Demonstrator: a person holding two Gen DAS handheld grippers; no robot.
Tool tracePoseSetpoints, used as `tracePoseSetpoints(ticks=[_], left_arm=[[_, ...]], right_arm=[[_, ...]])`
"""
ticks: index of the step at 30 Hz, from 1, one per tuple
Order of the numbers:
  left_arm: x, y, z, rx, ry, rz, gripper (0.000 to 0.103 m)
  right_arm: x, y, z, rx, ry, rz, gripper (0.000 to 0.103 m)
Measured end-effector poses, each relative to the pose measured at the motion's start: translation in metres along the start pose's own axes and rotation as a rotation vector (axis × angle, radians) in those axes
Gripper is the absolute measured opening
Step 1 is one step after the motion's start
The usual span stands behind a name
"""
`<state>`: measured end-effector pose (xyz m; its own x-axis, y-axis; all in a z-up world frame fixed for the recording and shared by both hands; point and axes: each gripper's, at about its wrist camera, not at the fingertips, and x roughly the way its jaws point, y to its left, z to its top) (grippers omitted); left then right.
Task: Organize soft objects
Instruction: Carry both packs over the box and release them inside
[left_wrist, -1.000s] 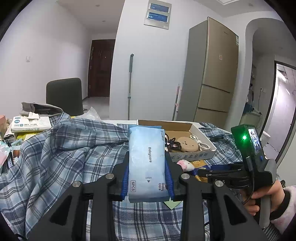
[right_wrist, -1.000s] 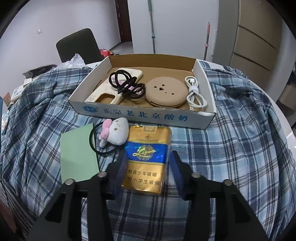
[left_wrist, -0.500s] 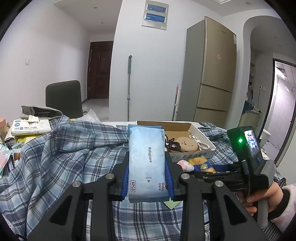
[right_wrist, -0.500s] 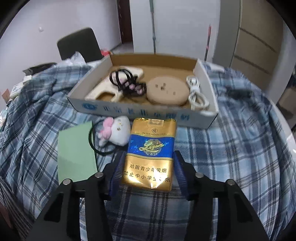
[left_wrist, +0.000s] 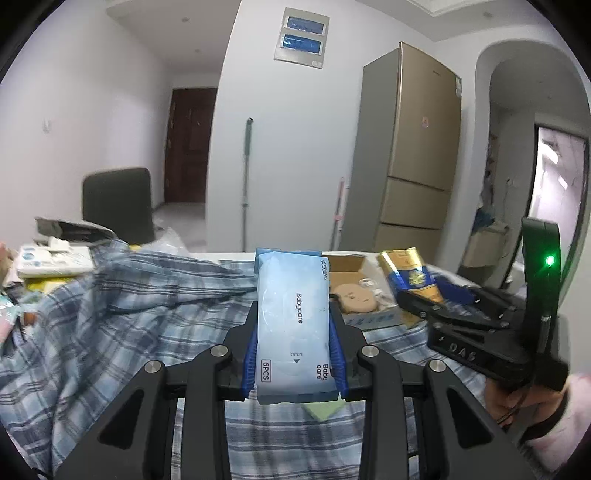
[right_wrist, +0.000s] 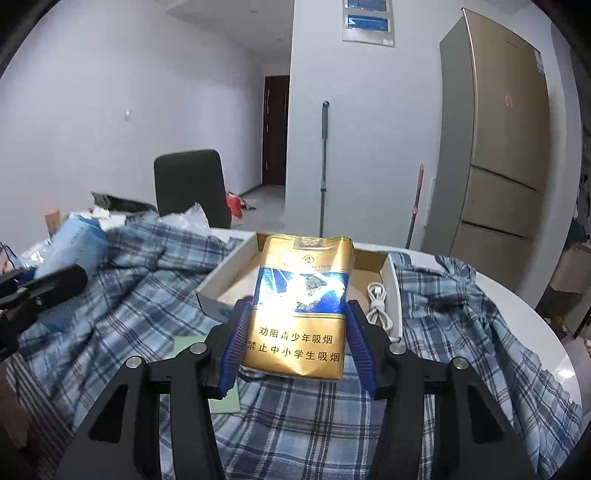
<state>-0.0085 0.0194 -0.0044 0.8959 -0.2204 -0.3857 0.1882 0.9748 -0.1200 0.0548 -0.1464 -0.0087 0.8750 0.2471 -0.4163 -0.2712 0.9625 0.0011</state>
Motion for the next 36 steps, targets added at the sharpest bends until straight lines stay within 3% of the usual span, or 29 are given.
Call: tracePoseSetpoints(ticks=[3,6,13,22,24,27,36], left_arm=[[0.001,-0.002,0.015,-0.047,0.019,-0.063,0.033],[0.004,-0.010,0.029,-0.016,0.003,-0.061,0.033],[0.013,-0.034,0.069,0.099,-0.130,-0.017,0.033],[0.056,-0.059,0.126,0.131,-0.250,-0.008,0.034],[0.073,-0.060,0.138,0.109,-0.248,0.026,0.034],[0.093,-0.052,0.145,0.056,-0.224,0.002,0.034],[0.150,-0.022,0.123,0.019,-0.072,-0.015,0.033]], right_arm=[[-0.011,-0.003,0.014,0.010,-0.017,0.027,0.051],[-0.020,-0.007,0.030,0.003,-0.051,0.026,0.051],[-0.022,-0.024,0.068,0.009,-0.119,-0.007,0.051],[0.018,-0.040,0.111,0.045,-0.166,-0.081,0.051],[0.030,-0.040,0.113,0.049,-0.157,-0.085,0.051],[0.046,-0.041,0.105,0.062,-0.139,-0.074,0.051],[0.101,-0.048,0.066,0.073,0.020,-0.060,0.051]])
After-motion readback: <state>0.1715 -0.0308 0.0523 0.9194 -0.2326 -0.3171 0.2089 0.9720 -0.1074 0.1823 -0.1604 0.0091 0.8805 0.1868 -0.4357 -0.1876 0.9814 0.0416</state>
